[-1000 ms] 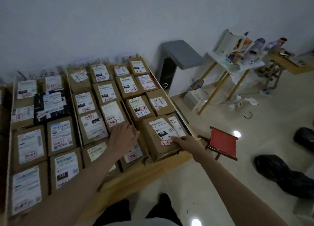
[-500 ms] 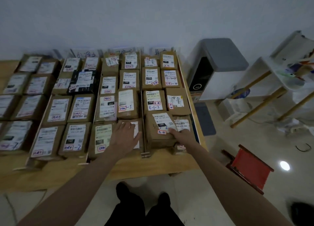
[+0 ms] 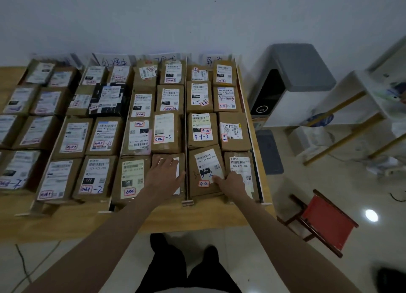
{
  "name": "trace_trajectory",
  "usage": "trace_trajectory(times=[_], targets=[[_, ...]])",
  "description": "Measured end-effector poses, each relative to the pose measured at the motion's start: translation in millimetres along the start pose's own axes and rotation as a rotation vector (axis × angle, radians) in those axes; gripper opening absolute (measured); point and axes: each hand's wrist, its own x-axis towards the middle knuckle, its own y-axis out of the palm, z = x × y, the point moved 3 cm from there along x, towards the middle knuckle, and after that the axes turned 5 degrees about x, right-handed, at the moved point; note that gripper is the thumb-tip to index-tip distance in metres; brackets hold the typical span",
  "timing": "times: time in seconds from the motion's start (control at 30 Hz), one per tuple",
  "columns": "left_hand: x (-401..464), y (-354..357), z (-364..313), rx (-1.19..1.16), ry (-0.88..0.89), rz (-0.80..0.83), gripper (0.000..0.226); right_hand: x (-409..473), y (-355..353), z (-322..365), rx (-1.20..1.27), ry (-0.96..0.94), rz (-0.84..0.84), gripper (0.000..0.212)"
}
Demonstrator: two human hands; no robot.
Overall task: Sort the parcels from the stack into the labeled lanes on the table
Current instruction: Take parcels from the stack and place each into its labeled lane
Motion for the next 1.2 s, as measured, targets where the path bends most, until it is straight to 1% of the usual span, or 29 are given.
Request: trace_trajectory(times=[0.07,0.2,0.3,0.37,0.43,0.5,0.53,0.6,0.67,0.83,0.97,1.1,1.2], targets=[[2,3,-3,-0.019,0.000,-0.003,0.053,0,5,0,-0.012,0.003,-0.012,0.054],[11,8,-19,-0.040,0.052,0.031,0.053,4,6,0,-0.080,-0.031,-0.006,0.039],[19,15,-44,-0.080,0.125,0.037,0.055,4,-11,-3,-0.110,-0.077,-0.079,0.039],[23,21,-62,-0.105,0.143,0.057,0.068,2,-29,-10,-0.163,-0.127,-0.172,0.046],[26,31,-76,-0.088,0.133,0.120,0.090,0,-44,-21,-0.275,-0.166,-0.225,0.056],[27,40,-85,0.000,0.142,0.155,0.106,0,-54,-34,-0.411,-0.167,-0.210,0.065],[26,43,-86,0.030,0.139,0.155,0.109,0,-55,-40,-0.443,-0.158,-0.185,0.069],[24,49,-85,0.032,0.123,0.145,0.109,1,-55,-49,-0.443,-0.137,-0.123,0.078],[23,52,-81,0.024,0.122,0.139,0.108,2,-51,-52,-0.435,-0.136,-0.098,0.083],[25,50,-74,0.046,0.154,0.150,0.106,2,-40,-49,-0.465,-0.176,-0.116,0.082],[26,48,-74,0.050,0.143,0.156,0.106,5,-39,-46,-0.517,-0.190,-0.144,0.083],[26,46,-76,0.035,0.133,0.154,0.104,10,-40,-44,-0.497,-0.195,-0.131,0.086],[25,45,-76,0.012,0.131,0.151,0.104,12,-42,-42,-0.493,-0.214,-0.127,0.083]])
